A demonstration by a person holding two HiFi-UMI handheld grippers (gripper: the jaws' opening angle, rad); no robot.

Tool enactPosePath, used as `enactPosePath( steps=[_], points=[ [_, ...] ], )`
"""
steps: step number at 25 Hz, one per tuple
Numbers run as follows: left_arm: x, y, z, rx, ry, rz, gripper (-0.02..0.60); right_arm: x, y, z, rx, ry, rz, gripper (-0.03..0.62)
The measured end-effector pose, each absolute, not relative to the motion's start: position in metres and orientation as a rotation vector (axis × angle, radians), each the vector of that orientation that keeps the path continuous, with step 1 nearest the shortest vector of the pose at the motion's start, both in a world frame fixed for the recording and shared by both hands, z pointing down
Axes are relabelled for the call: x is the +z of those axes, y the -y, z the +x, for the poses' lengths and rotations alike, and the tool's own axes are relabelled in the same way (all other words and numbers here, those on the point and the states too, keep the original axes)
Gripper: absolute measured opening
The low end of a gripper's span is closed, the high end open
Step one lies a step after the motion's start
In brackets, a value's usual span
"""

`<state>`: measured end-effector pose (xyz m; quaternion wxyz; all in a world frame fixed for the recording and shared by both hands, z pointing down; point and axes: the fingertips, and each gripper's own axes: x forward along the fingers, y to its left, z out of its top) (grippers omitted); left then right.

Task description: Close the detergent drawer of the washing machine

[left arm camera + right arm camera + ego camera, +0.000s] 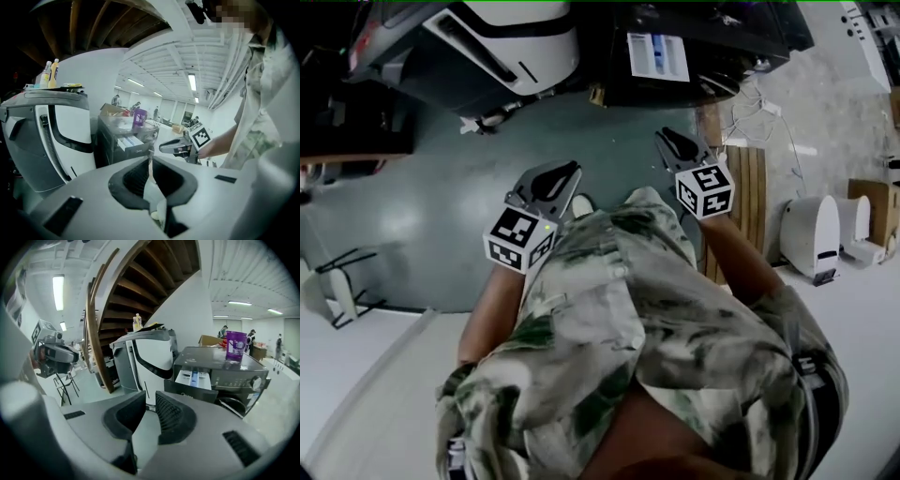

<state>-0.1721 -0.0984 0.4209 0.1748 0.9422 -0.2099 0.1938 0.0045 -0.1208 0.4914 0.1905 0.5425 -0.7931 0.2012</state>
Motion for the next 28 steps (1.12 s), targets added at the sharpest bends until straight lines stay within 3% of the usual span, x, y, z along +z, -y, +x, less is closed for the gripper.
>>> enactPosePath(
  steps=[7, 28],
  points=[
    [0.43, 0.112, -0.193, 0.551, 0.482, 2.663, 0.034, 0.514, 0.132, 0.007, 0.585, 2.091, 1.68, 0.086],
    [0.42, 0.197, -0.157, 0.591, 0.522, 2.639, 0.028, 0.584, 0.23, 0.095, 0.628, 1.862, 1.929, 0.134]
  ],
)
